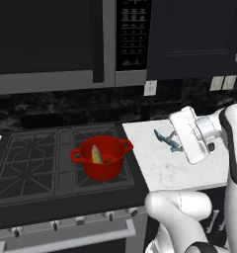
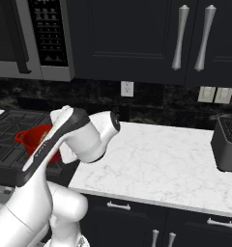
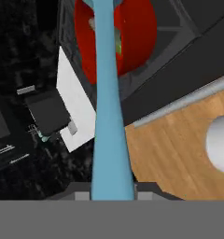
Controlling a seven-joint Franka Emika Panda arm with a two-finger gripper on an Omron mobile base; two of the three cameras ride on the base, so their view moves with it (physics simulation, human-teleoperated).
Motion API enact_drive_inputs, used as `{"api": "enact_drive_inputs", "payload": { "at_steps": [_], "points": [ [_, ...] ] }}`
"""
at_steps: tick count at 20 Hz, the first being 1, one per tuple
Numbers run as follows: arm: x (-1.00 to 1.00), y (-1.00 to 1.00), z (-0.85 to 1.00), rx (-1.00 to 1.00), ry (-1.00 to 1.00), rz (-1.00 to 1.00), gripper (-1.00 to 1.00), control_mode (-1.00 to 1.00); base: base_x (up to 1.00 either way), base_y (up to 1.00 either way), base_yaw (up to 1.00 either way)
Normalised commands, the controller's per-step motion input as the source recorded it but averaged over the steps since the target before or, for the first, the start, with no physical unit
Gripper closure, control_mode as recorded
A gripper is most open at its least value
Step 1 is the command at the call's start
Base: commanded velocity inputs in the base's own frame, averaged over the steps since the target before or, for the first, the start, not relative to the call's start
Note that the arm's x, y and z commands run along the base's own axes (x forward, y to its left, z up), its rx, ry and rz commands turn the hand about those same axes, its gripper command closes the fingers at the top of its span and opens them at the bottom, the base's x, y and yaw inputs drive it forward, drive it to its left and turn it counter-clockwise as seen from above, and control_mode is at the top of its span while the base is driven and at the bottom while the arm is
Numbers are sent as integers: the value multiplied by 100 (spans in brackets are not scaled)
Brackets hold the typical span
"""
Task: Put the bell pepper and cucumber in the pot. Retrieve the spatula and lightly stir the vegetables in the pot.
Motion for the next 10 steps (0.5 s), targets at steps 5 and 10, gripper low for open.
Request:
{"api": "enact_drive_inputs", "payload": {
  "at_steps": [5,10],
  "points": [
    [-11,78,21,29,7,-23,100,-100,0,0,0],
    [0,39,46,39,20,-21,100,-100,0,0,0]
  ]
}}
